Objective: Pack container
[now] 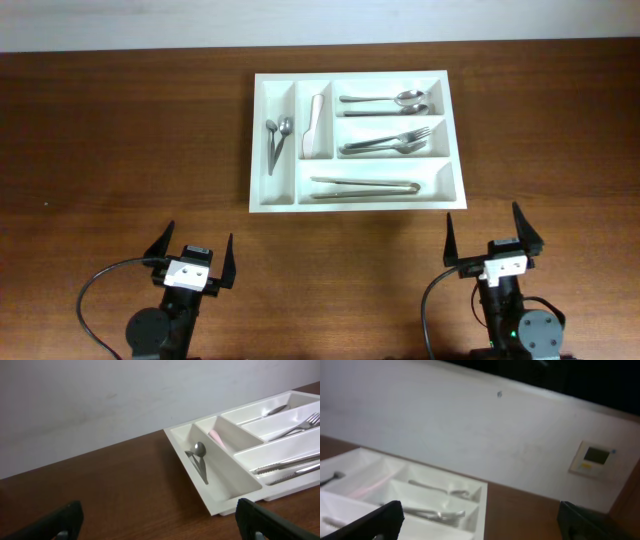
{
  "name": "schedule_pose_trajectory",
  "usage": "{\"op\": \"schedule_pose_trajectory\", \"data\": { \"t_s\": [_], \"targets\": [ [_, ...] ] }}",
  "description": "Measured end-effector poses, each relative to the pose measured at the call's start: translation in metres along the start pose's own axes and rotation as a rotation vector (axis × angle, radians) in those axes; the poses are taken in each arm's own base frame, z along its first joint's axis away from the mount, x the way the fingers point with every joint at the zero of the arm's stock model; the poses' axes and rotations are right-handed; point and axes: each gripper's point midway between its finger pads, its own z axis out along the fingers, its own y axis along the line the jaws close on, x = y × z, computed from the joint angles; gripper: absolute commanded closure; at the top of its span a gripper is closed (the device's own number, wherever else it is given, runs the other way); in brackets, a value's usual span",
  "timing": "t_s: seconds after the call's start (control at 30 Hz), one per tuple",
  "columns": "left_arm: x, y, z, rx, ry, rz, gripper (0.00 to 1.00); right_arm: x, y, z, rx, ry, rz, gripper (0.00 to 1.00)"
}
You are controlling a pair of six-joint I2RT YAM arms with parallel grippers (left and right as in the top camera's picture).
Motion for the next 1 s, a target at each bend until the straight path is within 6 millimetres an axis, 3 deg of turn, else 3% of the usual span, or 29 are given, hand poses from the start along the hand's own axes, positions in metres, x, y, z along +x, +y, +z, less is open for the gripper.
{"op": "schedule_pose_trajectory", "data": {
  "t_s": [0.4, 1.0],
  "targets": [
    [0.0, 0.0, 0.0, 0.0, 0.0, 0.0, 0.01, 0.059, 0.015, -0.003, -0.047, 0.194, 0.009, 0.01],
    [0.0, 0.0, 0.0, 0.0, 0.0, 0.0, 0.01, 0.06, 0.012, -0.003, -0.032, 0.198, 0.007, 0.01]
  ]
}}
